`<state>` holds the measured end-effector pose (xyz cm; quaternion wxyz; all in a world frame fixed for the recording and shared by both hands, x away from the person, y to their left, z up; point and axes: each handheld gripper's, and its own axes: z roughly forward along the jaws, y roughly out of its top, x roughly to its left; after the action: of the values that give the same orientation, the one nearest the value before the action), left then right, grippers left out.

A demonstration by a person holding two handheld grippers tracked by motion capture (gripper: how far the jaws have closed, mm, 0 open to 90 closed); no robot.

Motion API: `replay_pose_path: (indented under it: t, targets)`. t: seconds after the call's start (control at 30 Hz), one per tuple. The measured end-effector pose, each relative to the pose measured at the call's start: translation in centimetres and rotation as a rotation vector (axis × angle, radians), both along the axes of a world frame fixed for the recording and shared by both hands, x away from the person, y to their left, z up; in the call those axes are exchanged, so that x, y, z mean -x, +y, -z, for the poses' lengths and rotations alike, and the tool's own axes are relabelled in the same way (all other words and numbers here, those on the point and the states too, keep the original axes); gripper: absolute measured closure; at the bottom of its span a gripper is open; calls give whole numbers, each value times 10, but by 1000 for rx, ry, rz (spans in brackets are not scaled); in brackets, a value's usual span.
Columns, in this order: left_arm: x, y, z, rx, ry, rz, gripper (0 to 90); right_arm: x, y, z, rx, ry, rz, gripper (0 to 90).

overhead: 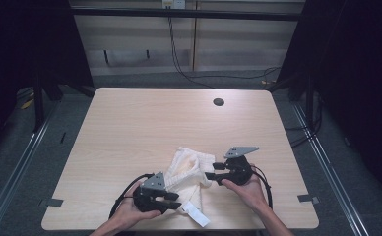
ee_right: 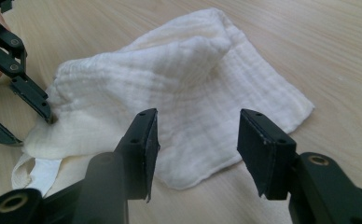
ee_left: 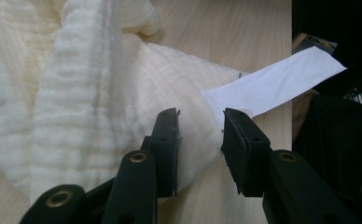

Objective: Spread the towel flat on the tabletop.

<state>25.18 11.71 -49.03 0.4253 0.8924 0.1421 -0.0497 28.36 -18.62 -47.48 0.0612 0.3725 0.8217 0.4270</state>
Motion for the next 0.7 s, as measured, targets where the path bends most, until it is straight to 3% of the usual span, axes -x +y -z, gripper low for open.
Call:
replay_pose_path:
  t: [0.27,0.4,0.5,0.7]
  targets:
    - [1,-3,3,2,1,0,578,-2,-10,-1,6,3,27,473]
    - [4,-7,5,-18,-3,31,563,-3,-14,1,8,7,33,466]
    - [7,-9,6,-47,-28,44,534,-4,-17,1,2,11,39,464]
    - [13,-12,7,-64,-71,50,508,-5,-16,2,3,17,33,454]
